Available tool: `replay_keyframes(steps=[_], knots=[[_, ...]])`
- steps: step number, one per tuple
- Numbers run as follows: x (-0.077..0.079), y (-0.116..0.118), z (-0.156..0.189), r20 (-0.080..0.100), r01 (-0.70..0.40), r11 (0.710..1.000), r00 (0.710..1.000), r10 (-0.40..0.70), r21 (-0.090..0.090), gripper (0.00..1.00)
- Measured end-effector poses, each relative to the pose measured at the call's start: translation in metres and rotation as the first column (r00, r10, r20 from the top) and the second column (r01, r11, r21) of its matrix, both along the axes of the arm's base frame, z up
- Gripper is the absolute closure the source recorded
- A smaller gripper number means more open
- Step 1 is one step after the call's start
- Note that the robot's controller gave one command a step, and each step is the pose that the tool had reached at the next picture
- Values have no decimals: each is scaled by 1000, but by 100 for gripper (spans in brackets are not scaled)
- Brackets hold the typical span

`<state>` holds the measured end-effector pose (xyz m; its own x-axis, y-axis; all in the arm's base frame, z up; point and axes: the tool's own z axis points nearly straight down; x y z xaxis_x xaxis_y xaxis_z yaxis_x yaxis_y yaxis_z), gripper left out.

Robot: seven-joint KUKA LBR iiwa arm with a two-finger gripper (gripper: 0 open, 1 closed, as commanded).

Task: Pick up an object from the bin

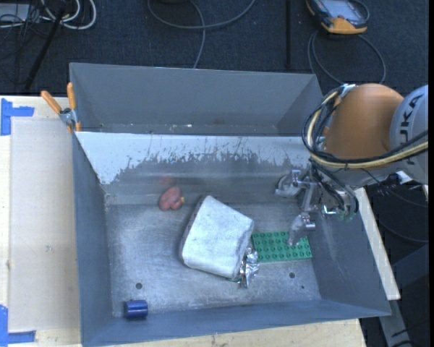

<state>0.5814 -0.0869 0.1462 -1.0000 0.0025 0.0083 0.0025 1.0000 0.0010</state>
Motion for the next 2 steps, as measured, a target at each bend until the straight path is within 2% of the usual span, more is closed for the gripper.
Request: replay_keyframes(steps=[1, 2], knots=[[-8, 35, -69, 9, -351, 936, 936, 351, -4, 0], [7, -1, -68, 18, -426, 905, 905, 426, 8, 0]])
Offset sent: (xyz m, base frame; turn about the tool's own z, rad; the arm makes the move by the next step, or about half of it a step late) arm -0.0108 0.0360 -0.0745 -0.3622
